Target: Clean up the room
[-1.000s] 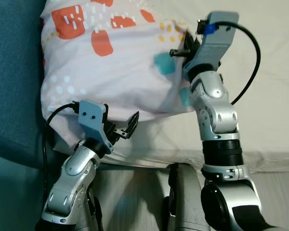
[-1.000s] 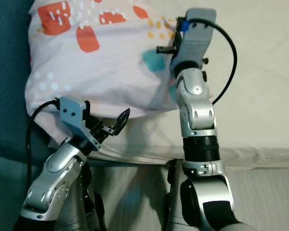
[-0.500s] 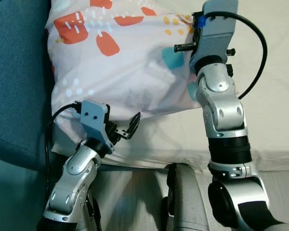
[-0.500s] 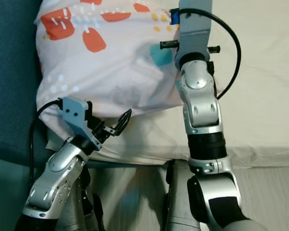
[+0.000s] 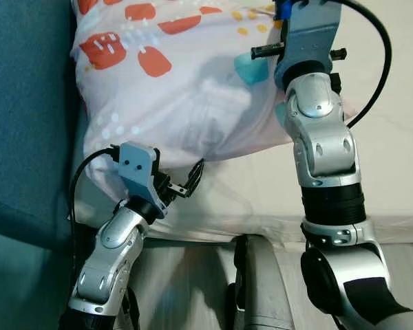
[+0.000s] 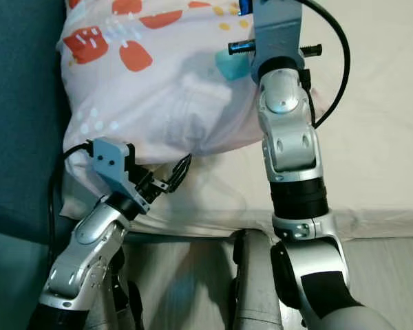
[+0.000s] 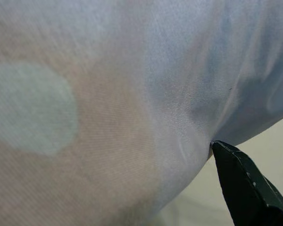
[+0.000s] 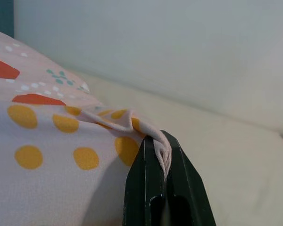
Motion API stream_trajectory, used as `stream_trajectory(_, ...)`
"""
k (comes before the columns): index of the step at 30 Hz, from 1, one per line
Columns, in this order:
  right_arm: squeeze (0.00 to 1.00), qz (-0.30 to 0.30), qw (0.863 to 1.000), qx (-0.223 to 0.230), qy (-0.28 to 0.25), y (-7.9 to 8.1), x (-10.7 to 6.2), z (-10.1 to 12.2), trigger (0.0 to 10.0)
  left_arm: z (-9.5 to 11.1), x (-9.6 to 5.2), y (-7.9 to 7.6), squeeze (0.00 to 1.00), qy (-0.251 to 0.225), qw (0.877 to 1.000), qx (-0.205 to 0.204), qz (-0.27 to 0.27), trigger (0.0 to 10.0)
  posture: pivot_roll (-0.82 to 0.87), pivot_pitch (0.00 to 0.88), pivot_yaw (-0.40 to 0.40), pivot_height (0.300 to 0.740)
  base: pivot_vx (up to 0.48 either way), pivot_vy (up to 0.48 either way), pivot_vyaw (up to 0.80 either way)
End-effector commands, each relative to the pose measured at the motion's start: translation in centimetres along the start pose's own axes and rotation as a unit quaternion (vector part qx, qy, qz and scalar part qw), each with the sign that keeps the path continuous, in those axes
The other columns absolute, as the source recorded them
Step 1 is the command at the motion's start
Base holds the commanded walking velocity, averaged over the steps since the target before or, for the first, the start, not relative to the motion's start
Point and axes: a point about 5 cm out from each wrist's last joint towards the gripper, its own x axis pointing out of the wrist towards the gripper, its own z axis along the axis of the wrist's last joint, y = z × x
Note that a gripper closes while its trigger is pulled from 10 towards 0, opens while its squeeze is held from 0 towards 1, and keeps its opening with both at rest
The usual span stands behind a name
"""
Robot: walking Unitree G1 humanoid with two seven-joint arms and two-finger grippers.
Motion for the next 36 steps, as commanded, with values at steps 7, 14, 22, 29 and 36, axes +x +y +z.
stream_trajectory(7, 0.00, -0.006, 0.998, -0.030, -0.056, 0.3, 0.5, 3.0, 0.0, -0.4, 0.1, -0.1, 0.00, -0.005, 1.000, 0.000, 0.013, 10.0, -0.05, 0.288, -0.147, 0.511, 0.000, 0.000, 0.00)
stream_trajectory(14, 0.00, 0.037, 0.999, -0.001, -0.036, 2.5, 0.3, 2.1, 0.0, -0.6, -0.2, 0.2, 0.00, -0.004, 1.000, 0.001, 0.020, 10.0, -0.04, 0.287, -0.144, 0.511, 0.000, 0.000, 0.00)
stream_trajectory(22, 0.67, 0.140, 0.984, 0.095, 0.058, 6.5, -1.7, -2.9, 10.0, -0.6, -0.1, 0.3, 0.00, -0.004, 1.000, 0.003, 0.019, 10.0, -0.05, 0.290, -0.136, 0.511, 0.000, 0.000, 0.00)
stream_trajectory(29, 1.00, 0.182, 0.955, 0.162, 0.170, 7.3, -4.9, -8.6, 10.0, -1.1, 0.0, 0.1, 0.00, 0.006, 0.999, 0.031, -0.003, 10.0, -0.05, 0.283, -0.123, 0.511, 0.000, 0.000, 0.00)
stream_trajectory(36, 1.00, 0.178, 0.946, 0.139, 0.234, 5.8, -5.9, -10.9, 10.0, -1.4, 0.2, -0.1, 0.00, 0.013, 0.998, 0.060, -0.027, 10.0, -0.06, 0.272, -0.113, 0.511, 0.000, 0.000, 0.00)
